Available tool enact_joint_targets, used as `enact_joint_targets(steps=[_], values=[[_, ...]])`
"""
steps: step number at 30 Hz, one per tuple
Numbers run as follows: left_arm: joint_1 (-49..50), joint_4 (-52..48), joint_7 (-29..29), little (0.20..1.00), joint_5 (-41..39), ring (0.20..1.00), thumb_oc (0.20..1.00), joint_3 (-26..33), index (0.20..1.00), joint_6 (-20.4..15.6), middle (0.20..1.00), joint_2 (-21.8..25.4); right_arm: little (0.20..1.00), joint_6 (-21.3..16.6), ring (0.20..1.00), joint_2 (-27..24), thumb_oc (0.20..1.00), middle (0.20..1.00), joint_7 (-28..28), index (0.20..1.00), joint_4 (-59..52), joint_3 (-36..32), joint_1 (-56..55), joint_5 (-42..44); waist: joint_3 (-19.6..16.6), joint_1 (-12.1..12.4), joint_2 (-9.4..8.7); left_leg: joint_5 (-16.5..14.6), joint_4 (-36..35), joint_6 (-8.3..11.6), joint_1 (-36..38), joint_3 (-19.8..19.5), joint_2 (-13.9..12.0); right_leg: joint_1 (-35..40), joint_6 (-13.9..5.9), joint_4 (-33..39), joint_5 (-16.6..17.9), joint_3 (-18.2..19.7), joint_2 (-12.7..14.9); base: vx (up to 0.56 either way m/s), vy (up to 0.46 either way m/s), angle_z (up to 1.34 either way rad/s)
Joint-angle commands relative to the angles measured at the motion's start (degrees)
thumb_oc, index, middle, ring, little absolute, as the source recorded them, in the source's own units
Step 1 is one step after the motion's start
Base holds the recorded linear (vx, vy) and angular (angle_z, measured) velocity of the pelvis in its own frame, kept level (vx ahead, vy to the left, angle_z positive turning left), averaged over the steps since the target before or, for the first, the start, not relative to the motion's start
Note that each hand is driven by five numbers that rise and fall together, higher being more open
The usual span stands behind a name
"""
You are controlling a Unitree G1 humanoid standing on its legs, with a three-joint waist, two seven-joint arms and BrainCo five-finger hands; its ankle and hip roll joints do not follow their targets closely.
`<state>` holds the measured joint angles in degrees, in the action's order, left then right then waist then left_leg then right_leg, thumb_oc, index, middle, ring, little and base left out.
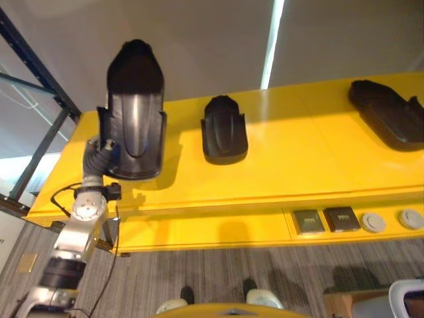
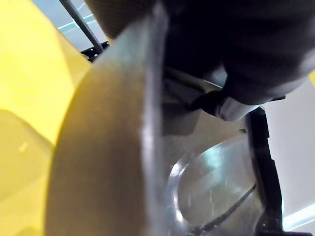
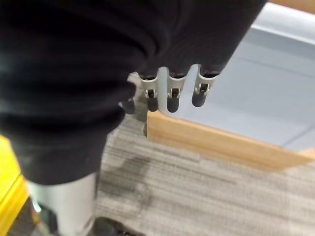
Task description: Move parts from the plastic box to the shelf.
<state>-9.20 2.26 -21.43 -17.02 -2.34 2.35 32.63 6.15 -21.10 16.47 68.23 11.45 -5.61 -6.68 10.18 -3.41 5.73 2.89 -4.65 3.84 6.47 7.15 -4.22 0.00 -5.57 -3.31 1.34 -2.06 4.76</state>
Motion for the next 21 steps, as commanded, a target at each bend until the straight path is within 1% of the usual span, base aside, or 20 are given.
enact_joint_targets(steps=[1, 3, 4, 6, 7, 8, 9, 10, 11, 12, 13, 14, 16, 21], values=[[-3.06, 1.29, -1.46, 0.2, 2.6, 0.2, 0.2, 2.91, 0.2, -0.05, 0.2, 5.91, 1.0, -1.71, 1.0, 1.29, 1.0, 1.0, -0.11, 1.0, 0.69, 1.7, -2.6, -3.69, -2.49, 0.23, -2.31, -2.26, 1.01, -2.11, -1.96, 0.98, 1.11, 0.59, -2.3, 1.29, -0.38, -1.61, 1.27, 0.06, 0.093, -0.26], [-4.23, 3.57, -0.96, 0.2, 1.59, 0.2, 0.2, 2.8, 0.2, 0.84, 0.2, 7.17, 1.0, -1.48, 1.0, 1.49, 1.0, 1.0, 0.06, 1.0, -0.05, 2.22, -3.03, -4.71, -3.02, -0.13, -2.45, -2.33, 0.26, -2.25, -1.55, 1.61, 1.24, 1.05, -2.67, 2.44, 0.04, -1.46, 1.36, 0.04, 0.036, -0.15], [-5.98, 6.73, -0.23, 0.2, 1.68, 0.2, 0.2, 2.37, 0.2, 3.14, 0.2, 8.28, 1.0, -1.21, 1.0, 1.32, 1.0, 1.0, -0.21, 1.0, -0.72, 2.88, -3.36, -5.35, -3.6, -0.54, -2.64, -2.47, -0.14, -2.3, -1.42, 2.28, 1.26, 1.45, -2.97, 3.64, 0.4, -1.51, 1.4, 0.04, 0.014, -0.16], [-7.48, 9.62, -0.34, 0.2, 2.41, 0.2, 0.2, 1.83, 0.2, 3.6, 0.2, 9.27, 1.0, -0.82, 1.0, 1.08, 1.0, 1.0, -0.45, 1.0, -1.18, 3.25, -3.41, -5.44, -3.86, -0.8, -2.77, -2.6, -0.22, -2.32, -1.4, 2.77, 1.22, 1.69, -3.1, 4.34, 0.56, -1.45, 1.36, 0.01, 0.004, -0.04], [-8.75, 12.17, 1.36, 0.2, 1.55, 0.2, 0.2, 1.44, 0.2, 5.02, 0.2, 10.47, 1.0, -0.29, 1.0, 0.64, 1.0, 1.0, -0.73, 1.0, -1.65, 3.62, -3.41, -5.77, -4.09, -1.06, -2.84, -2.67, -0.29, -2.33, -1.38, 3.21, 1.13, 1.84, -3.17, 4.83, 0.63, -1.42, 1.28, 0.0, 0.0, 0.0], [-10.13, 13.9, 2.28, 0.2, -0.93, 0.2, 0.2, 1.07, 0.2, 6.59, 0.2, 11.39, 1.0, 0.28, 1.0, 0.21, 1.0, 1.0, -1.13, 1.0, -2.0, 3.93, -3.33, -5.92, -4.22, -1.26, -2.91, -2.76, -0.28, -2.34, -1.36, 3.47, 1.04, 1.95, -3.15, 5.1, 0.61, -1.41, 1.22, 0.02, -0.024, -0.04], [-11.66, 16.98, 3.27, 0.2, -0.46, 0.2, 0.2, 0.76, 0.2, 7.41, 0.2, 11.63, 1.0, 0.87, 1.0, -0.3, 1.0, 1.0, -1.62, 1.0, -2.44, 4.01, -3.26, -6.02, -4.28, -1.44, -2.94, -2.8, -0.27, -2.34, -1.36, 3.8, 0.95, 2.13, -3.16, 5.4, 0.6, -1.36, 1.1, 0.01, -0.02, -0.04], [-11.73, 17.04, 3.27, 0.2, -0.46, 0.2, 0.2, 0.71, 0.2, 7.38, 0.2, 11.64, 1.0, 0.88, 1.0, -0.3, 1.0, 1.0, -1.63, 1.0, -2.45, 3.99, -3.26, -6.02, -4.26, -1.42, -2.94, -2.8, -0.27, -2.34, -1.35, 3.8, 0.94, 2.14, -3.16, 5.41, 0.6, -1.36, 1.1, 0.01, -0.029, -0.04], [-13.88, 20.07, 3.88, 0.2, -1.46, 0.2, 0.2, -0.27, 0.2, 9.35, 0.2, 12.53, 1.0, 1.13, 1.0, -0.65, 1.0, 1.0, -1.94, 1.0, -2.45, 4.16, -3.11, -6.0, -4.37, -1.74, -2.98, -2.86, -0.26, -2.31, -1.38, 4.04, 0.83, 2.2, -3.16, 5.52, 0.5, -1.3, 0.97, 0.02, -0.037, -0.03], [-16.16, 24.52, 4.46, 0.2, -0.9, 0.2, 0.2, -0.89, 0.2, 9.96, 0.2, 13.15, 1.0, 1.59, 1.0, -1.22, 1.0, 1.0, -2.57, 1.0, -2.79, 4.45, -2.83, -5.52, -4.48, -2.0, -3.01, -2.84, -0.24, -2.24, -1.3, 4.38, 0.67, 2.4, -3.1, 5.76, 0.48, -1.32, 0.81, 0.03, -0.039, -0.02], [-16.63, 25.37, 4.59, 0.2, -0.83, 0.2, 0.2, -1.12, 0.2, 9.91, 0.2, 13.33, 1.0, 1.63, 1.0, -1.28, 1.0, 1.0, -2.63, 1.0, -2.8, 4.55, -2.78, -5.49, -4.52, -2.06, -3.01, -2.85, -0.25, -2.23, -1.28, 4.43, 0.65, 2.44, -3.1, 5.83, 0.48, -1.32, 0.78, 0.04, -0.034, -0.02], [-18.68, 28.91, 5.34, 0.2, -0.63, 0.2, 0.2, -2.1, 0.2, 9.75, 0.2, 14.04, 1.0, 1.98, 1.0, -1.46, 1.0, 1.0, -2.92, 1.0, -2.97, 4.96, -2.56, -5.44, -4.72, -2.37, -3.01, -2.88, -0.26, -2.2, -1.24, 4.74, 0.56, 2.55, -3.1, 6.09, 0.5, -1.25, 0.65, 0.04, -0.045, -0.05], [-23.71, 35.74, 8.68, 0.2, 0.86, 0.2, 0.2, -4.58, 0.2, 11.24, 0.2, 15.79, 1.0, 3.18, 1.0, -2.17, 1.0, 1.0, -3.94, 1.0, -3.93, 5.81, -2.23, -5.2, -5.11, -3.17, -2.99, -2.97, -0.21, -1.98, -1.14, 5.61, 0.26, 2.78, -3.06, 6.81, 0.57, -0.97, 0.32, 0.05, -0.056, -0.07], [-27.56, 41.66, 10.17, 0.2, 3.66, 0.2, 0.2, -6.82, 0.2, 11.97, 0.2, 16.71, 1.0, 3.74, 1.0, -2.72, 1.0, 1.0, -4.58, 1.0, -4.32, 6.42, -2.24, -5.4, -5.27, -4.07, -2.75, -3.11, -0.1, -1.83, -1.01, 6.36, 0.05, 3.0, -3.0, 7.41, 0.6, -0.51, 0.09, 0.04, -0.013, -0.13]])
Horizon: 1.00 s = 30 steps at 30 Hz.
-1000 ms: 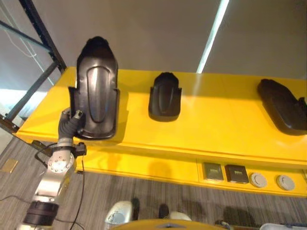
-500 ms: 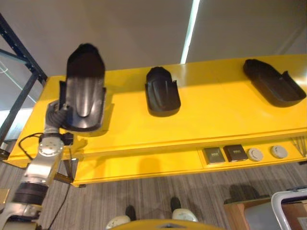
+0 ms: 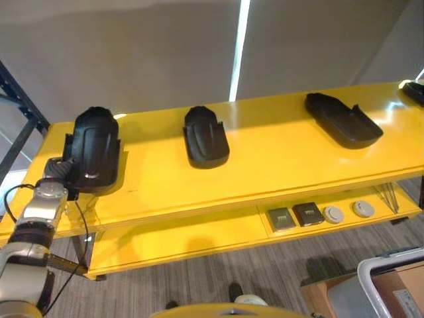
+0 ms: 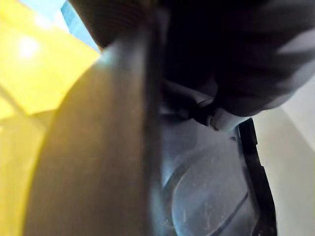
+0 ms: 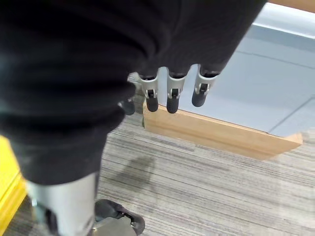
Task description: Move parts from the plastic box to the shelf.
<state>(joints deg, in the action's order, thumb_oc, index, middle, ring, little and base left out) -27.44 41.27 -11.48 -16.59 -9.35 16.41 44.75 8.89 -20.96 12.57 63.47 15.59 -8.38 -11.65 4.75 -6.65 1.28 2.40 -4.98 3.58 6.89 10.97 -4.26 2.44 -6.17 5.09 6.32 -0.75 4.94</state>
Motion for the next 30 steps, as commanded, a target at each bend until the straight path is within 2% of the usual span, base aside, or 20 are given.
enact_joint_targets(steps=[1, 5, 10, 11, 21, 22, 23, 30], values=[[-10.17, 4.22, 0.55, 0.2, 4.07, 0.2, 0.2, -0.23, 0.2, -1.91, 0.2, 4.84, 1.0, 0.92, 1.0, -3.02, 1.0, 1.0, -0.85, 1.0, 0.49, 2.42, 0.45, -0.73, 0.13, -1.14, 1.78, -2.65, 0.32, -1.56, -1.4, 2.74, 0.06, 0.55, -2.39, -1.0, -4.39, -1.65, -0.12, 0.03, 0.002, -0.06], [-13.14, 9.35, 0.82, 0.2, 6.5, 0.2, 0.2, -2.68, 0.2, -0.09, 0.2, 5.13, 1.0, 1.44, 1.0, -3.45, 1.0, 1.0, -1.21, 1.0, 0.64, 3.05, 0.24, -0.99, 0.14, -2.14, 1.89, -2.94, 0.77, -1.61, -1.31, 3.39, -0.04, 0.5, -2.33, -1.22, -4.6, -1.0, -0.18, 0.07, 0.002, -0.04], [-14.97, 14.93, -2.16, 0.2, 5.82, 0.2, 0.2, -4.4, 0.2, 1.74, 0.2, 3.75, 1.0, 0.75, 1.0, -3.87, 1.0, 1.0, -1.29, 1.0, 1.84, 3.87, 0.75, -1.09, 0.51, -3.08, 2.0, -3.58, 2.11, -1.88, -2.03, 3.25, -0.01, -0.52, -2.1, -2.72, -5.34, -0.1, -0.2, 0.04, 0.016, -0.12], [-15.47, 17.62, -4.09, 0.2, 4.47, 0.2, 0.2, -4.58, 0.2, 1.3, 0.2, 2.69, 1.0, -0.2, 1.0, -4.1, 1.0, 1.0, -1.16, 1.0, 2.62, 4.43, 1.21, -1.13, 0.9, -3.47, 2.05, -3.89, 3.07, -1.99, -2.68, 3.1, -0.02, -1.2, -1.91, -3.46, -5.64, 0.26, -0.13, 0.02, 0.029, -0.14], [-13.16, 22.71, -6.72, 0.2, 3.82, 0.2, 0.2, -4.23, 0.2, -0.83, 0.2, -1.03, 1.0, -2.36, 1.0, -4.92, 1.0, 1.0, -0.92, 1.0, 5.67, 4.45, 2.45, -1.06, 2.56, -4.22, 2.32, -4.54, 4.74, -2.11, -3.59, 3.03, -0.07, -2.44, -1.56, -4.83, -6.23, 1.54, -0.12, 0.02, 0.017, -0.03], [-12.94, 22.75, -7.06, 0.2, 3.6, 0.2, 0.2, -4.17, 0.2, -1.33, 0.2, -1.16, 1.0, -2.51, 1.0, -4.92, 1.0, 1.0, -0.9, 1.0, 5.79, 4.43, 2.5, -1.07, 2.65, -4.25, 2.32, -4.53, 4.73, -2.09, -3.54, 3.04, -0.06, -2.4, -1.57, -4.81, -6.22, 1.58, -0.12, 0.05, 0.016, -0.03], [-12.69, 22.39, -7.01, 0.2, 3.33, 0.2, 0.2, -3.8, 0.2, -4.34, 0.2, -1.21, 1.0, -2.97, 1.0, -4.91, 1.0, 1.0, -0.72, 1.0, 6.0, 4.14, 2.37, -0.72, 2.78, -4.33, 2.28, -4.51, 4.62, -2.08, -3.22, 3.22, -0.06, -2.12, -1.6, -4.63, -6.12, 1.67, -0.12, 0.06, 0.012, -0.03], [-11.64, 20.47, -9.68, 0.2, 6.06, 0.2, 0.2, -3.23, 0.2, -4.63, 0.2, -1.13, 1.0, -3.58, 1.0, -4.65, 1.0, 1.0, -0.97, 1.0, 6.24, 3.26, 1.38, -1.79, 3.05, -4.5, 2.02, -4.46, 4.38, -1.93, -2.46, 3.69, -0.33, -1.62, -1.78, -4.57, -6.15, 1.83, -0.17, 0.03, 0.005, -0.03]])
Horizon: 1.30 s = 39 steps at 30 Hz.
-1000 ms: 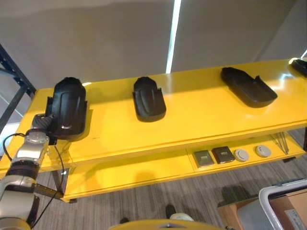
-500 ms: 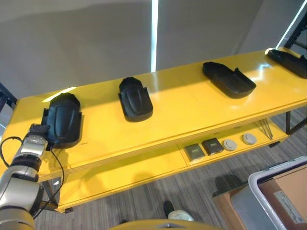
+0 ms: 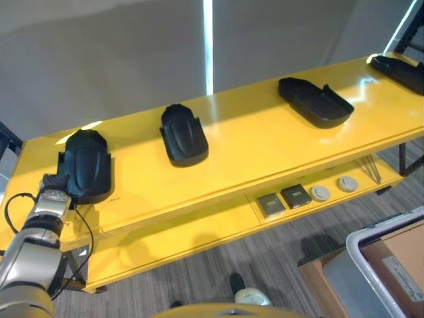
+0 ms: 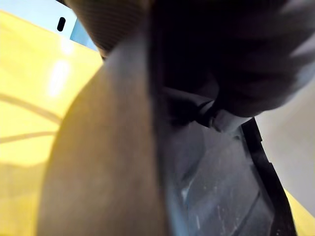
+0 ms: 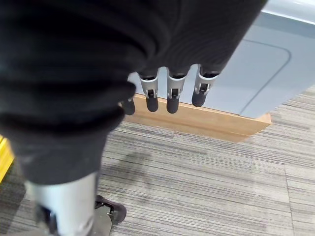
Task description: Move parts from the plastic box to the shelf.
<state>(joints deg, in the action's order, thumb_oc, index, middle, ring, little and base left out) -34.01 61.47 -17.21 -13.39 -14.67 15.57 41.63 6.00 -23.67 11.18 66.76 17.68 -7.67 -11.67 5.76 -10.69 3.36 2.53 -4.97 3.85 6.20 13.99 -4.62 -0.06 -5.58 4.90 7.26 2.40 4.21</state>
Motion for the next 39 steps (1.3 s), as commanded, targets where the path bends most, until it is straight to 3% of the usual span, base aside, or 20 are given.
enact_joint_targets(steps=[1, 16, 17, 18, 29, 34, 37, 39], values=[[-5.03, 0.02, -4.25, 0.2, 3.2, 0.2, 0.2, 2.1, 0.2, -3.8, 0.2, 2.11, 1.0, -0.85, 1.0, -1.86, 1.0, 1.0, 0.56, 1.0, 3.1, 1.12, 0.5, -1.83, 2.12, -0.47, -0.1, -4.59, 4.37, -2.21, -1.72, 0.72, 0.0, 0.92, -2.37, -4.37, -7.07, -1.31, 0.55, 0.0, 0.0, 0.0], [-7.29, 1.81, -4.96, 0.2, 4.99, 0.2, 0.2, -0.31, 0.2, -2.78, 0.2, 3.21, 1.0, -2.33, 1.0, -2.84, 1.0, 1.0, 0.29, 1.0, 4.22, 0.93, 0.72, -1.38, 3.03, -1.03, -0.47, -4.62, 4.82, -2.08, -2.02, 1.38, -0.33, 0.7, -2.42, -4.14, -6.87, -0.5, 0.39, 0.0, 0.0, 0.0], [-7.39, 1.97, -5.05, 0.721, 4.95, 0.721, 0.721, -0.37, 0.721, -3.07, 0.721, 3.22, 1.0, -2.28, 1.0, -2.83, 1.0, 1.0, 0.18, 1.0, 4.19, 1.07, 0.74, -1.47, 3.06, -1.03, -0.5, -4.63, 4.85, -2.06, -2.0, 1.41, -0.36, 0.7, -2.41, -4.11, -6.87, -0.49, 0.38, 0.0, 0.0, 0.0], [-7.62, 2.11, -5.18, 1.0, 5.09, 1.0, 1.0, -0.31, 1.0, -3.17, 1.0, 3.25, 1.0, -2.42, 1.0, -2.78, 1.0, 1.0, 0.08, 1.0, 4.33, 1.08, 0.7, -1.66, 3.06, -1.05, -0.53, -4.63, 4.87, -2.03, -1.96, 1.48, -0.38, 0.74, -2.42, -4.03, -6.83, -0.47, 0.37, 0.0, 0.0, 0.0], [-9.25, 1.02, -9.86, 1.0, 4.76, 1.0, 1.0, 0.49, 1.0, -3.85, 1.0, 4.89, 1.0, -3.2, 1.0, -2.34, 1.0, 1.0, 0.53, 1.0, 5.23, 0.58, 0.42, -2.52, 2.69, -0.64, -0.7, -4.83, 4.61, -1.92, -0.97, 1.35, -0.13, 2.04, -2.45, -3.32, -6.84, -1.12, 0.51, 0.0, 0.0, 0.0], [-11.27, -3.95, -11.29, 1.0, 8.35, 1.0, 1.0, -1.17, 1.0, -3.98, 1.0, 9.83, 1.0, -3.13, 1.0, -2.25, 1.0, 1.0, 0.66, 1.0, 4.87, 0.24, 0.3, -2.09, 1.83, 0.57, -0.43, -4.93, 4.06, -1.84, 0.07, 1.05, 0.19, 3.5, -2.51, -2.25, -6.61, -2.23, 0.62, 0.0, 0.003, 0.01], [-12.02, -6.4, -12.15, 1.0, 8.26, 1.0, 1.0, -1.67, 1.0, -5.23, 1.0, 11.46, 1.0, -2.92, 1.0, -2.04, 1.0, 1.0, 0.84, 1.0, 4.62, 0.11, 0.17, -2.14, 1.53, 1.04, -0.32, -4.94, 3.8, -1.85, 0.42, 0.91, 0.29, 3.97, -2.54, -1.97, -6.56, -2.68, 0.67, 0.0, 0.0, 0.0], [-12.73, -11.15, -13.11, 1.0, 8.34, 1.0, 1.0, -2.02, 1.0, -8.26, 1.0, 14.03, 1.0, -2.7, 1.0, -1.71, 1.0, 1.0, 1.1, 1.0, 4.5, -0.19, 0.06, -1.83, 1.04, 2.0, -0.19, -5.01, 3.57, -1.9, 0.84, 0.59, 0.48, 4.74, -2.54, -1.68, -6.55, -3.4, 0.76, -0.02, 0.009, 0.06]])
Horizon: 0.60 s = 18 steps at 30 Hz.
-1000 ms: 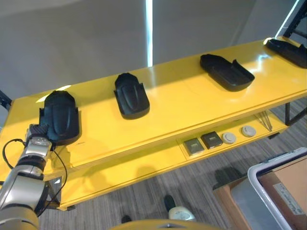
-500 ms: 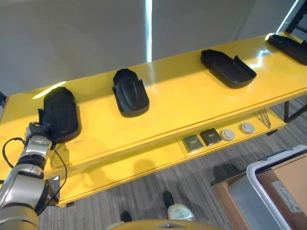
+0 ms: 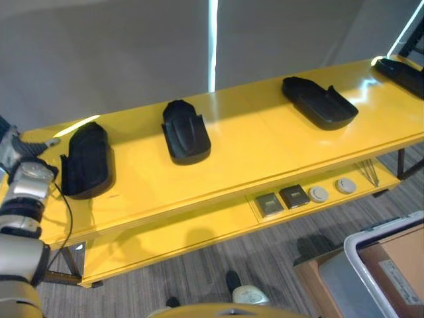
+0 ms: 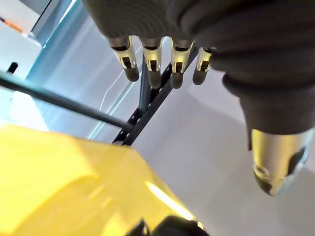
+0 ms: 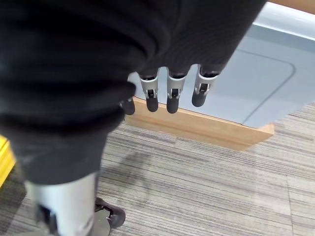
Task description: Move parts from the plastic box to the shelf.
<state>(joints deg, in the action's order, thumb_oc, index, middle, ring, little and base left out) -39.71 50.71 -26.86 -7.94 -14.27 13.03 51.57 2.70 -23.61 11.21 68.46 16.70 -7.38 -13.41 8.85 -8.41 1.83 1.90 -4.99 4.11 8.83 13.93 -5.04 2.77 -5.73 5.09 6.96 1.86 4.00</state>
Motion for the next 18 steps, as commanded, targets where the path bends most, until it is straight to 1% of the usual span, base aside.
enact_joint_targets(steps=[1, 3, 4, 5, 6, 7, 8, 9, 10, 12, 13, 14, 17, 18], values=[[-6.91, -3.48, -3.28, 1.0, 2.2, 1.0, 1.0, -2.75, 1.0, -7.52, 1.0, 5.46, 1.0, 0.9, 1.0, -1.54, 1.0, 1.0, 1.14, 1.0, 2.58, 0.65, -0.27, 0.22, -2.29, 0.21, 1.37, -4.47, 3.45, -2.21, -1.62, 0.46, 0.98, 2.12, -2.39, -1.86, -6.28, -3.05, 1.01, -0.02, 0.002, 0.14], [-6.17, -8.24, -1.56, 1.0, -0.28, 1.0, 1.0, -2.87, 1.0, -11.2, 1.0, 6.89, 1.0, 1.19, 1.0, -1.24, 1.0, 1.0, 1.22, 1.0, 2.42, 0.49, -0.31, 0.55, -2.59, 0.89, 1.34, -4.58, 3.33, -2.26, -1.44, 0.24, 1.06, 2.45, -2.37, -1.83, -6.38, -3.37, 1.1, -0.01, -0.002, 0.21], [-5.0, -14.6, 0.86, 1.0, -2.24, 1.0, 1.0, -2.39, 1.0, -13.41, 1.0, 7.44, 1.0, 1.51, 1.0, -0.7, 1.0, 1.0, 1.35, 1.0, 2.29, 0.12, -0.43, 0.72, -2.82, 1.53, 1.26, -4.68, 3.21, -2.3, -1.3, 0.04, 1.08, 2.7, -2.31, -1.89, -6.53, -3.68, 1.15, -0.01, -0.004, 0.14], [-4.7, -15.37, 1.2, 1.0, -2.54, 1.0, 1.0, -2.17, 1.0, -13.66, 1.0, 7.5, 1.0, 1.54, 1.0, -0.68, 1.0, 1.0, 1.35, 1.0, 2.27, 0.11, -0.45, 0.73, -2.84, 1.55, 1.26, -4.69, 3.19, -2.31, -1.28, 0.02, 1.08, 2.73, -2.3, -1.9, -6.56, -3.71, 1.16, -0.01, -0.005, 0.07], [-3.69, -20.11, 2.99, 1.0, -4.37, 1.0, 1.0, -1.44, 1.0, -14.26, 1.0, 7.43, 1.0, 1.73, 1.0, -0.31, 1.0, 1.0, 1.39, 1.0, 2.22, -0.24, -0.48, 0.78, -2.9, 1.95, 1.17, -4.73, 3.1, -2.29, -1.2, -0.18, 1.09, 2.85, -2.24, -1.95, -6.66, -3.88, 1.18, -0.01, -0.005, 0.11], [-1.67, -25.79, 5.02, 1.0, -6.04, 1.0, 1.0, 0.01, 1.0, -14.07, 1.0, 6.85, 1.0, 1.92, 1.0, 0.07, 1.0, 1.0, 1.42, 1.0, 2.12, -0.66, -0.57, 0.69, -2.94, 2.39, 1.08, -4.77, 2.91, -2.28, -1.11, -0.46, 1.14, 3.02, -2.2, -1.92, -6.78, -4.06, 1.19, -0.01, -0.01, 0.17], [2.89, -35.2, 8.08, 1.0, -8.82, 1.0, 1.0, 2.94, 1.0, -12.55, 1.0, 4.95, 1.0, 2.12, 1.0, 0.78, 1.0, 1.0, 1.58, 1.0, 2.07, -1.37, -0.76, 0.64, -2.98, 3.19, 0.87, -4.81, 2.65, -2.28, -0.97, -0.95, 1.25, 3.28, -2.15, -1.85, -6.91, -4.36, 1.2, 0.0, -0.02, 0.22], [8.87, -43.12, 12.07, 1.0, -12.15, 1.0, 1.0, 6.05, 1.0, -12.79, 1.0, 1.52, 1.0, 2.18, 1.0, 1.53, 1.0, 1.0, 1.97, 1.0, 2.19, -1.96, -1.06, 0.9, -2.93, 3.94, 0.69, -4.83, 2.53, -2.3, -0.92, -1.49, 1.28, 3.48, -2.09, -1.84, -6.99, -4.69, 1.22, 0.0, -0.026, 0.13], [13.36, -48.77, 14.12, 1.0, -13.76, 1.0, 1.0, 7.82, 1.0, -12.61, 1.0, -2.02, 1.0, 2.24, 1.0, 2.23, 1.0, 1.0, 2.23, 1.0, 2.28, -2.67, -1.29, 0.89, -2.81, 4.63, 0.45, -4.88, 2.57, -2.38, -0.98, -1.89, 1.36, 3.62, -2.02, -1.82, -7.0, -4.89, 1.27, 0.01, -0.022, 0.06], [16.78, -52.15, 15.53, 1.0, -14.45, 1.0, 1.0, 8.92, 1.0, -12.77, 1.0, -4.65, 1.0, 2.27, 1.0, 2.56, 1.0, 1.0, 2.4, 1.0, 2.21, -2.94, -1.56, 0.99, -2.77, 4.99, 0.38, -4.88, 2.6, -2.41, -1.06, -2.18, 1.38, 3.68, -2.02, -1.82, -7.02, -5.06, 1.3, 0.0, 0.0, 0.0], [20.94, -55.68, 16.88, 1.0, -13.96, 1.0, 1.0, 9.84, 1.0, -13.43, 1.0, -8.09, 1.0, 2.25, 1.0, 2.95, 1.0, 1.0, 2.65, 1.0, 2.15, -3.37, -1.89, 1.24, -2.63, 5.52, 0.22, -4.86, 2.68, -2.44, -1.19, -2.57, 1.34, 3.74, -1.97, -1.84, -7.05, -5.27, 1.33, 0.0, 0.0, 0.0], [25.75, -58.68, 19.68, 1.0, -14.31, 1.0, 1.0, 11.05, 1.0, -14.96, 1.0, -11.82, 1.0, 2.36, 1.0, 3.44, 1.0, 1.0, 3.05, 1.0, 1.94, -3.88, -2.43, 1.76, -2.52, 6.11, 0.14, -4.93, 2.73, -2.5, -1.32, -2.88, 1.34, 3.87, -1.9, -1.68, -7.0, -5.54, 1.34, 0.0, 0.0, 0.0], [32.48, -61.11, 20.78, 1.0, -12.17, 1.0, 1.0, 10.87, 1.0, -17.21, 1.0, -16.38, 1.0, 2.35, 1.0, 4.03, 1.0, 1.0, 3.49, 1.0, 1.83, -4.61, -3.04, 2.97, -1.99, 7.2, -0.04, -4.89, 2.94, -2.45, -1.98, -3.62, 1.35, 3.69, -1.79, -1.49, -6.65, -6.18, 1.42, -0.02, -0.01, 0.02], [35.08, -61.42, 20.82, 1.0, -12.91, 1.0, 1.0, 10.59, 1.0, -16.33, 1.0, -18.13, 1.0, 2.16, 1.0, 4.2, 1.0, 1.0, 3.66, 1.0, 1.83, -4.86, -3.28, 3.69, -1.71, 7.71, -0.11, -4.84, 2.97, -2.44, -2.3, -3.99, 1.34, 3.6, -1.71, -1.37, -6.48, -6.5, 1.41, -0.07, -0.038, 0.17]])
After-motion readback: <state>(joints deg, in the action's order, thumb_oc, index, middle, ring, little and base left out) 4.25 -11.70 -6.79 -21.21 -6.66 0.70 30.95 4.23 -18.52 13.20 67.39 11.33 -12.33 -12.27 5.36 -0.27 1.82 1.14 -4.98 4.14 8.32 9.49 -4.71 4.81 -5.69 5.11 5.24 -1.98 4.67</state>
